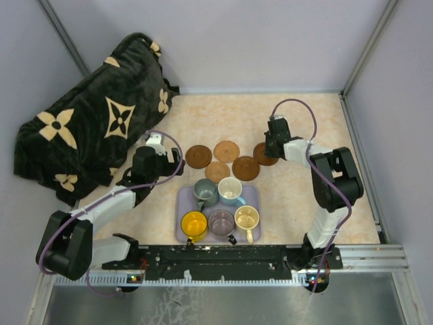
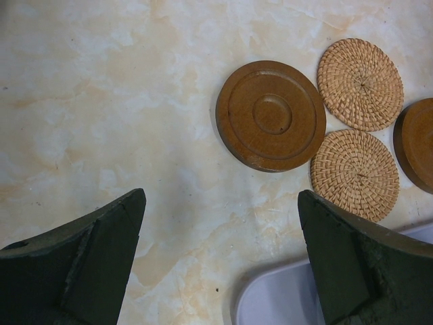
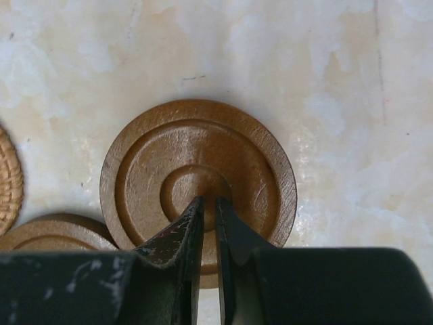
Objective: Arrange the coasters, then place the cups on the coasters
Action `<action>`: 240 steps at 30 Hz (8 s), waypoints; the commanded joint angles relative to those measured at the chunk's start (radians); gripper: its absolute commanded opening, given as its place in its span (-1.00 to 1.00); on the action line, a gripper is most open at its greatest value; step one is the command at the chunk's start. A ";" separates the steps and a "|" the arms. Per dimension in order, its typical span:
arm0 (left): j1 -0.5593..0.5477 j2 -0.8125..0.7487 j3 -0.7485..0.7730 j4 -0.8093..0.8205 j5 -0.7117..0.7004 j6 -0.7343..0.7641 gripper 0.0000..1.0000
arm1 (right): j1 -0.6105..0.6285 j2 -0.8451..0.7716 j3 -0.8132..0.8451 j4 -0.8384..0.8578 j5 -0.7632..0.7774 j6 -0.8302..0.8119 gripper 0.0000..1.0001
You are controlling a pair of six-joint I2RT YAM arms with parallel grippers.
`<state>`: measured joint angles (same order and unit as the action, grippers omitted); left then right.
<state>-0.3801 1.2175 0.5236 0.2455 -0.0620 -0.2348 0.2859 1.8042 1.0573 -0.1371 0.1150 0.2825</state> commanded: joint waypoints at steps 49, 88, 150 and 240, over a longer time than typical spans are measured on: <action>-0.005 0.158 0.120 0.001 -0.009 0.034 0.99 | 0.060 -0.138 0.134 -0.161 0.116 -0.038 -0.41; -0.008 0.121 0.072 -0.041 -0.019 0.000 0.99 | 0.265 0.059 0.055 -0.223 0.199 0.121 -1.00; -0.009 0.163 0.070 -0.023 -0.063 0.034 1.00 | 0.070 0.063 0.290 -0.213 0.147 -0.017 -1.00; 0.139 0.590 0.515 -0.433 -0.231 -0.068 0.08 | 0.365 0.061 0.257 -0.197 -0.101 -0.046 -0.49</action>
<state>-0.2356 1.8187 1.0672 -0.1135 -0.2802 -0.2993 0.6067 1.9141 1.3472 -0.3305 0.0429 0.2684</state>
